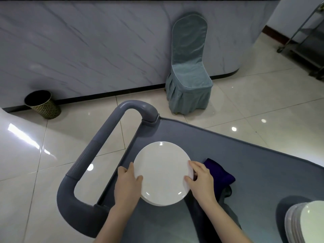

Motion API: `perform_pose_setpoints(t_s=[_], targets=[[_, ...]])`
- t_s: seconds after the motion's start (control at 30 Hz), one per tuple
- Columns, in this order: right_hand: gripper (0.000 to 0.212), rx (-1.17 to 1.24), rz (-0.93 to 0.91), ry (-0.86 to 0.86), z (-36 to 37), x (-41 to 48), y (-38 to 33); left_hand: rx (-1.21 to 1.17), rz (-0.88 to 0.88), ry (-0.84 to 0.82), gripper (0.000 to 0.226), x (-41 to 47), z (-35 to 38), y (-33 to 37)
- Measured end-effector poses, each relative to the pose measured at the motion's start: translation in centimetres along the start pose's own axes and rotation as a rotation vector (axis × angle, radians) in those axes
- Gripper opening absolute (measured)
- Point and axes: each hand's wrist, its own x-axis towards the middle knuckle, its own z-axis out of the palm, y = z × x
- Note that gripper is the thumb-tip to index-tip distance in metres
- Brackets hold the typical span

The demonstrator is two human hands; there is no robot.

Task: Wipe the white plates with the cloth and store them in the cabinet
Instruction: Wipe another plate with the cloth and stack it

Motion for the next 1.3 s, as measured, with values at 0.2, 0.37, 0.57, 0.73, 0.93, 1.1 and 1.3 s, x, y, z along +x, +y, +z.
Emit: perform_pose_setpoints(t_s=[0.2,0.37,0.57,0.73,0.93,1.1,1.3], targets=[[0.054,-0.021,-0.085,-0.068,-0.8,0.1,0.6,0.153,0.006,0.039,0.056,-0.1,0.3,0.0],[0.040,-0.071,-0.226,-0.011,-3.6,-0.7,1.5,0.035,0.109,0.215,0.044,-1.6,1.0,2.1],[0.035,-0.300,-0.333,0.128,-11.6,-4.5,6.0,-0.075,0.461,0.065,0.015,-5.4,6.5,8.7],[0.028,-0.514,-0.236,0.271,-19.4,-8.8,12.8,-0.052,0.835,-0.123,0.005,-10.0,12.8,15.1],[0.046,-0.687,-0.005,0.347,-26.9,-13.8,21.0,0.175,0.922,-0.311,0.030,-16.1,19.9,22.8],[0.056,-0.759,0.119,0.319,-30.4,-16.1,26.1,0.391,1.013,-0.372,0.043,-18.8,23.6,26.6],[0.057,-0.642,0.239,0.292,-31.3,-17.0,29.2,0.465,0.877,-0.462,0.054,-19.0,25.4,27.2]])
